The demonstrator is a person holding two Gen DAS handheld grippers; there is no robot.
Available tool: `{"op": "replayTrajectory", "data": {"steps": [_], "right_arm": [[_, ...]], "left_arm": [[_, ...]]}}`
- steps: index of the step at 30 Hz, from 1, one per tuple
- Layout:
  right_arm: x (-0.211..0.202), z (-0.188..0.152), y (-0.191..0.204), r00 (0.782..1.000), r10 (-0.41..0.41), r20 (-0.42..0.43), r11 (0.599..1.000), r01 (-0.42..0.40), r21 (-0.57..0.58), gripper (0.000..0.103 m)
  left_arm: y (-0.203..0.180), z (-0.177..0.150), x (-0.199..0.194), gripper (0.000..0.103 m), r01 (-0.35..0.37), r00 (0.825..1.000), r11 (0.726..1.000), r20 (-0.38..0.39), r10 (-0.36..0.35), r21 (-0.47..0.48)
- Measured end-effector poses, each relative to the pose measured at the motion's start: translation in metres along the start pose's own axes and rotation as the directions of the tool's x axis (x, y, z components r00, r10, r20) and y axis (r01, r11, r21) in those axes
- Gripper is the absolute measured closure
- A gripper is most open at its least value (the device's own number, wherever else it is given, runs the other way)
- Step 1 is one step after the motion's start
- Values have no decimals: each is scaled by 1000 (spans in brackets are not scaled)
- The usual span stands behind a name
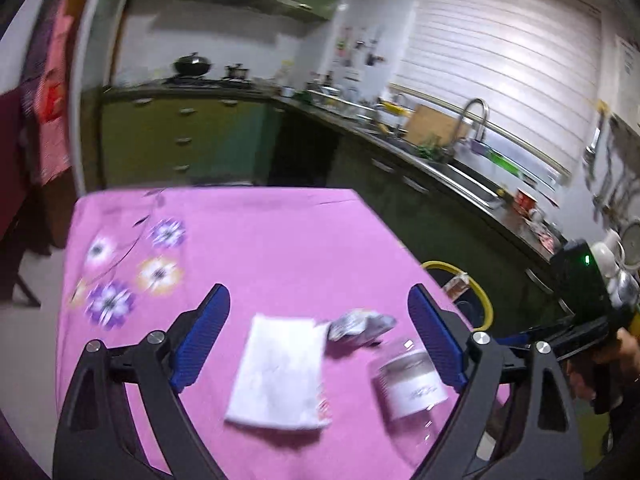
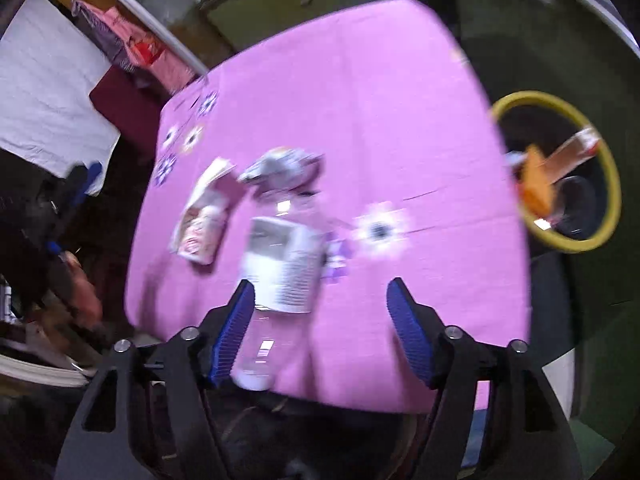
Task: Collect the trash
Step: 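Grasp the clear labelled plastic bottle with the right gripper and lift it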
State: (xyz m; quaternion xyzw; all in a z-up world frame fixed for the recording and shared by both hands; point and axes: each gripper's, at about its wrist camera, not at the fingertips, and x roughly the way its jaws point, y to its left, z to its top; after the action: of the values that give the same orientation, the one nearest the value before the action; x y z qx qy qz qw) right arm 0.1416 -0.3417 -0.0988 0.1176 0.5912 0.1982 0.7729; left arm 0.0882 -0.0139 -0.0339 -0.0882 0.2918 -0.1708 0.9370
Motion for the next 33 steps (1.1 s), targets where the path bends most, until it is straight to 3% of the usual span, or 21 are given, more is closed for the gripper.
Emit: {"op": "replayTrajectory", "data": {"steps": [6,13,21,33], "right_arm": [[33,16,27,990,10,-138,999,-3,50,32],[75,28,36,965,-46,-259,991,77,111,32],[110,45,45,936,-138,-323,978,180,104,32],[153,51,63,886,-221,-406,967,253,26,33]], "left_arm": [[18,-23,-6,17,-54,998,999,-13,54,1],[19,-27,-15,17,-84,996,996,15,84,23],[24,-33,-18,16,-71,997,997,16,71,30],[37,-37,-17,16,-85,996,996,5,85,4]]}}
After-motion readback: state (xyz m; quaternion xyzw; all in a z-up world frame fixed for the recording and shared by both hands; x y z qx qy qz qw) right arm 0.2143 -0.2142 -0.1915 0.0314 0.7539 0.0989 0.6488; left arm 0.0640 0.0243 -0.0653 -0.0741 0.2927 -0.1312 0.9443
